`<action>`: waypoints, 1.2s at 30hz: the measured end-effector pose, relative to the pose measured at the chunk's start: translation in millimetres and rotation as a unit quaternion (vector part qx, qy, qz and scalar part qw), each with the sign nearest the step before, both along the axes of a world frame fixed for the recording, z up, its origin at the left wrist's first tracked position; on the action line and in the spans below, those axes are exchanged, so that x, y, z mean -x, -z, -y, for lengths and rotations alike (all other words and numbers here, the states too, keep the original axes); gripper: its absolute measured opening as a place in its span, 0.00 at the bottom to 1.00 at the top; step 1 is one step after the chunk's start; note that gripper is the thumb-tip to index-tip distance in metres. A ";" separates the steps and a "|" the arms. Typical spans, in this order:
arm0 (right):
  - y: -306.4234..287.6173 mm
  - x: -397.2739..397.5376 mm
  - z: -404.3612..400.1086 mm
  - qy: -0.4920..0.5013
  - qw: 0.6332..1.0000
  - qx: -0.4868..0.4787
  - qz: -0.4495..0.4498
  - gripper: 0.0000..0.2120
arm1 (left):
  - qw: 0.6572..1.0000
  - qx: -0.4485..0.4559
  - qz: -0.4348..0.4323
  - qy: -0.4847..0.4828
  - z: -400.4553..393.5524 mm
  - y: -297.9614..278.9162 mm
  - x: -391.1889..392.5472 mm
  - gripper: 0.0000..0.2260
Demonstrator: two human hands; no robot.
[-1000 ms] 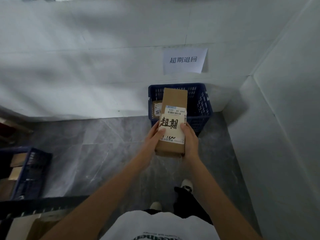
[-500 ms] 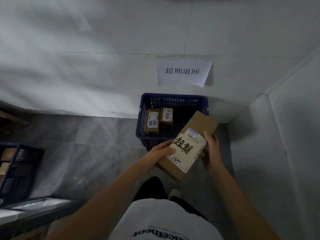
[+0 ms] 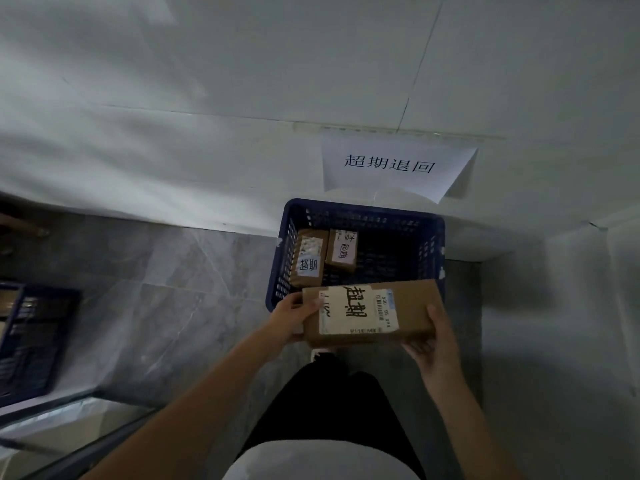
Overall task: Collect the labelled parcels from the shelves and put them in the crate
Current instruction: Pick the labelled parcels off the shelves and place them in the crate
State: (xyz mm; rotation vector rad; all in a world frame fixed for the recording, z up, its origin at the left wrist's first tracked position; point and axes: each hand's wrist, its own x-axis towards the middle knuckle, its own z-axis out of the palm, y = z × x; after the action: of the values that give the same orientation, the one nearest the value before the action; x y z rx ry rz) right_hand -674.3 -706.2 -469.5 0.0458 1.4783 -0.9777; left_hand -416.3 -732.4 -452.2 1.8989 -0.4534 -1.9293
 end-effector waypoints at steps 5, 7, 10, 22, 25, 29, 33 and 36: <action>47.9 -19.4 24.3 -0.021 0.999 -0.002 -0.044 0.25 | 0.996 -0.006 0.063 -0.070 19.3 70.1 6.9 0.13; 69.9 -21.5 35.1 -0.094 0.992 0.001 -0.080 0.31 | 0.993 -0.004 0.083 -0.084 30.8 96.5 6.3 0.11; 107.7 -17.3 59.5 -0.221 0.967 -0.006 -0.123 0.35 | 0.990 0.012 0.117 -0.081 49.0 137.5 -0.6 0.11; 261.2 -36.6 87.8 -0.454 0.874 -0.105 -0.139 0.28 | 0.959 -0.047 0.259 0.110 65.8 283.5 -46.7 0.15; 291.6 -44.5 86.2 -0.471 0.863 -0.115 -0.145 0.27 | 0.942 -0.070 0.282 0.168 74.2 308.2 -51.7 0.16; 327.9 -52.8 94.2 -0.499 0.841 -0.145 -0.149 0.25 | 0.935 -0.119 0.286 0.175 83.2 339.4 -51.7 0.15; 356.1 -58.0 99.2 -0.516 0.827 -0.183 -0.130 0.26 | 0.913 -0.136 0.321 0.212 85.8 356.4 -50.4 0.18; 371.2 -59.3 99.7 -0.525 0.818 -0.196 -0.130 0.26 | 0.896 -0.146 0.336 0.252 84.7 366.5 -46.5 0.19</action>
State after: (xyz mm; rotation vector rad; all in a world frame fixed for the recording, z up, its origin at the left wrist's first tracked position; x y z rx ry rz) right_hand -615.0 -805.9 -840.7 -0.5781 1.5987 0.2411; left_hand -369.8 -817.1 -818.7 2.8801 -0.9819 -1.6129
